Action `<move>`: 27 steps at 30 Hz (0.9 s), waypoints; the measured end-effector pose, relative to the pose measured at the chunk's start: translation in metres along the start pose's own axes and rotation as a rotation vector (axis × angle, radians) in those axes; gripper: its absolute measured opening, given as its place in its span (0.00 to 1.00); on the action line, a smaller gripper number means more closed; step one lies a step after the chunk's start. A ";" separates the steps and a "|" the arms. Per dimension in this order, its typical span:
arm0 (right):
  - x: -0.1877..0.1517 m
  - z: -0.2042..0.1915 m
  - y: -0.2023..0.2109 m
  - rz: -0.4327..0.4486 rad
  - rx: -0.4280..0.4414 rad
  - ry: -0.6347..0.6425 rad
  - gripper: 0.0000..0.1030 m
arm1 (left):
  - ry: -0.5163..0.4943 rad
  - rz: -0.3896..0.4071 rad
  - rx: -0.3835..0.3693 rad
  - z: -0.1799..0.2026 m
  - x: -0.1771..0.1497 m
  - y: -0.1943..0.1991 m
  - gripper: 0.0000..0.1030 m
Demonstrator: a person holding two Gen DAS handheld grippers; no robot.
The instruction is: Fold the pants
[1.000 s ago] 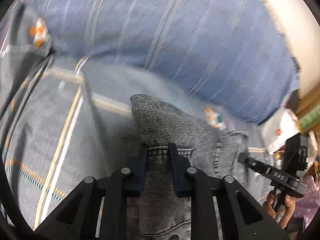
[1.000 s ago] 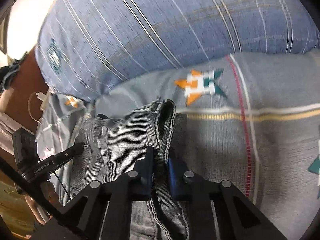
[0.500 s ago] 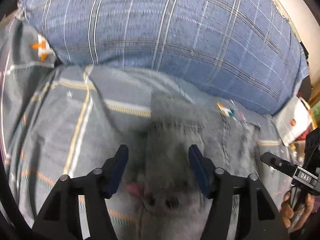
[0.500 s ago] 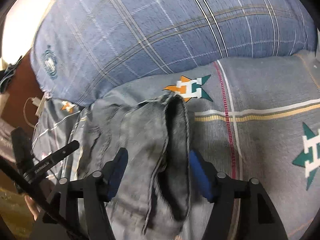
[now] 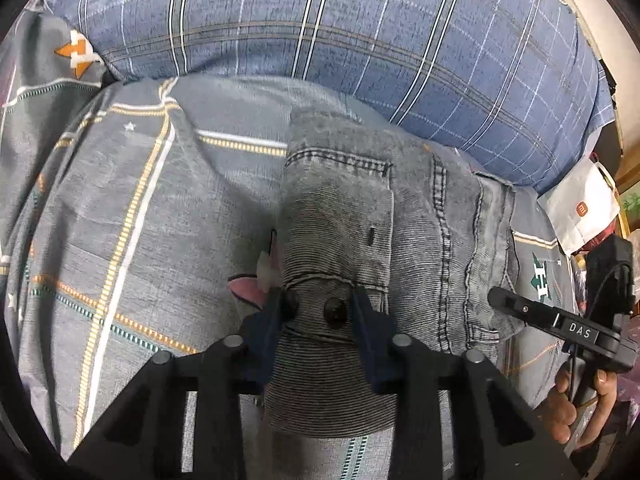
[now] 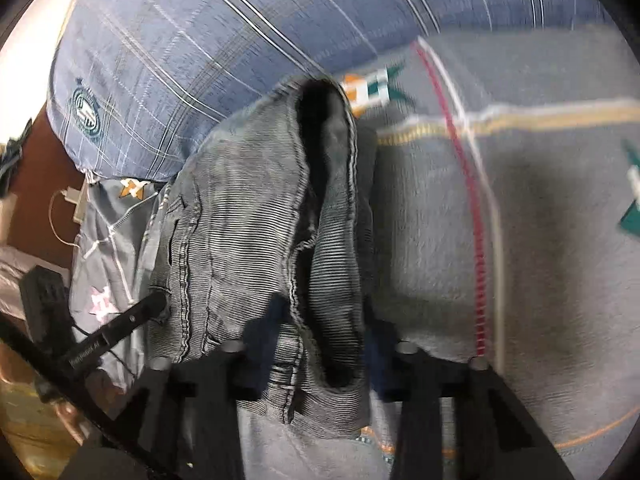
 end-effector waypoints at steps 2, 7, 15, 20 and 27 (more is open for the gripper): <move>0.000 -0.001 0.004 0.012 -0.006 0.004 0.15 | -0.015 0.017 0.008 0.001 0.001 -0.001 0.32; -0.002 0.007 -0.017 -0.049 -0.106 0.020 0.21 | -0.071 0.023 0.104 0.000 0.002 -0.017 0.37; -0.014 -0.003 0.016 0.110 -0.203 0.076 0.66 | -0.237 0.225 0.291 0.025 -0.023 0.022 0.59; -0.050 0.000 0.034 0.182 -0.168 0.042 0.72 | -0.257 0.337 0.330 0.035 -0.067 0.050 0.68; -0.095 -0.014 0.053 0.268 -0.120 0.020 0.74 | -0.303 0.523 0.404 0.056 -0.097 0.094 0.80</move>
Point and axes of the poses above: each gripper's, at about its wrist camera, not at the fingertips, and y roughly against the way its jaws point, z to its right, x to its top, the point moved 6 cm from there along -y, roughly the way its jaws point, and after that the axes turned 3 degrees about -z, right-handed, at the moved point
